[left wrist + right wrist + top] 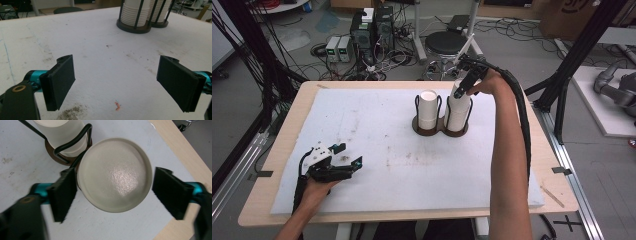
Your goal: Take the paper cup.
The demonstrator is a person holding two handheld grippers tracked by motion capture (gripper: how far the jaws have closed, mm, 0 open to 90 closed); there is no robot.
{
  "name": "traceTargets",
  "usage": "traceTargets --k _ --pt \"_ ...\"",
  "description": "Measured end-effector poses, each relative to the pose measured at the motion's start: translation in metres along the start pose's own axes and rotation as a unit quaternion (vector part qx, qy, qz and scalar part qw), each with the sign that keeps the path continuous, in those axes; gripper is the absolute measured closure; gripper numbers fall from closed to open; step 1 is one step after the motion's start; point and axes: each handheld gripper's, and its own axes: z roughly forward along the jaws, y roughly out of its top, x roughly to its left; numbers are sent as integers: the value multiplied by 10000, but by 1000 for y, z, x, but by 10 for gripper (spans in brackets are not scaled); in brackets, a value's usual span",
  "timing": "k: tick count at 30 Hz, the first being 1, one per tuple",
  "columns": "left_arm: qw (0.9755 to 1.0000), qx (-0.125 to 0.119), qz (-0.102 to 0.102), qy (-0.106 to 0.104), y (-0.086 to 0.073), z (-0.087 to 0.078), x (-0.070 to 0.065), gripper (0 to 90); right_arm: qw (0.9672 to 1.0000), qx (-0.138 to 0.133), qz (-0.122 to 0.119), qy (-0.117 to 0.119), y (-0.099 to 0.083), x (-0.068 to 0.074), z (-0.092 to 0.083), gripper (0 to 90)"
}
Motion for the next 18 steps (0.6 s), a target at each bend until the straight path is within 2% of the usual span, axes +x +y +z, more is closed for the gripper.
traceTargets --k 1,4,12,18 --pt "10000 0 0 0 0 0 0 148 10000 19 -26 15 1 -1 0 277" --pt "10000 1 10 -9 0 0 0 148 9999 98 -15 25 2 1 2 310" --pt "10000 1 29 7 0 0 0 148 9998 76 90 177 3 0 1 334" --pt "10000 18 45 17 0 0 -1 148 9996 93 176 184 3 1 0 343"
